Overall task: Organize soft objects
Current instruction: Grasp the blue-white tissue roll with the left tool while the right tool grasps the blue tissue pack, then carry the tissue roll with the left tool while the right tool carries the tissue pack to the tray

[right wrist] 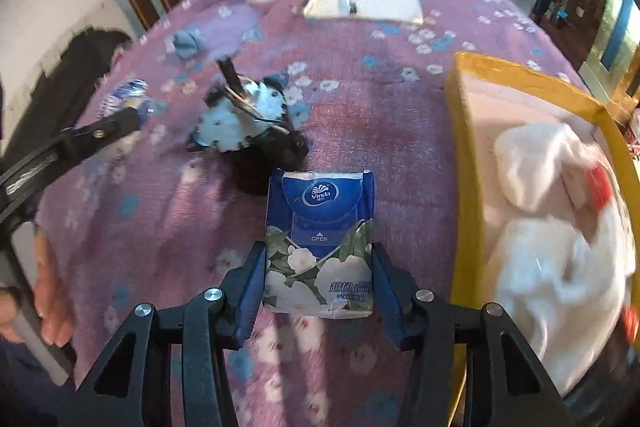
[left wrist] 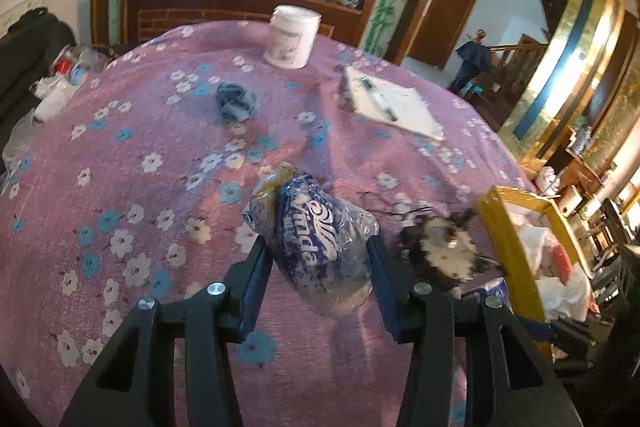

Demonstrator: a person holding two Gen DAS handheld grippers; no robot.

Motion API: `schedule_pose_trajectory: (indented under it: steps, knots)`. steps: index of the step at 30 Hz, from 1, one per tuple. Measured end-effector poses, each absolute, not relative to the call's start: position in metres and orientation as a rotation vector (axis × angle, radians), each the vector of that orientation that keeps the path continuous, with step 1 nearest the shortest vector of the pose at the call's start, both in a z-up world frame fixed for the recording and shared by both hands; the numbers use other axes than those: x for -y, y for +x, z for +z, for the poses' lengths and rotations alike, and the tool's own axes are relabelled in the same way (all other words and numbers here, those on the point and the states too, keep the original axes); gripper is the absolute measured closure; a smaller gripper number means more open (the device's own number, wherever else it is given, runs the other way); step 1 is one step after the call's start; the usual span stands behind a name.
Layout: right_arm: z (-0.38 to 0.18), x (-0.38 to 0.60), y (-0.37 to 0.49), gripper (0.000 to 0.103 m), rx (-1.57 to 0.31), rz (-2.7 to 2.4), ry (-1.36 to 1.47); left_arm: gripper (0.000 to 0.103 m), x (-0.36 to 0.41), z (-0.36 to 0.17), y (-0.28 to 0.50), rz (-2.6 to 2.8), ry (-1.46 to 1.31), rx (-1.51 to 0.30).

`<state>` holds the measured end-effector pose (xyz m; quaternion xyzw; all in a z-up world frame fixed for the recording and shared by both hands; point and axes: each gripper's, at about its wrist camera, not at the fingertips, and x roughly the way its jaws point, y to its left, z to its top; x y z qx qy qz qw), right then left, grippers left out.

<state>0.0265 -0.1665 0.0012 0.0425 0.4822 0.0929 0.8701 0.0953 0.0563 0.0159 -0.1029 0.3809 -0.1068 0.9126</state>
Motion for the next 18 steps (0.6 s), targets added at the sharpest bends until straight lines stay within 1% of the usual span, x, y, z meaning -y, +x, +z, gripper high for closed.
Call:
schedule_pose_trajectory:
  steps: [5,11,18]
  knots:
    - [0.016,0.17,-0.011,0.049,-0.854,0.141,0.093,0.056,-0.034,0.034,0.07,-0.282,-0.125,-0.651]
    - [0.032,0.18,-0.017,0.049,-0.791,0.092,0.09,0.056,-0.002,0.041,0.042,-0.324,0.026,-0.531]
    - [0.041,0.181,-0.027,0.049,-0.761,0.081,0.09,0.056,0.023,0.036,0.026,-0.326,0.144,-0.475]
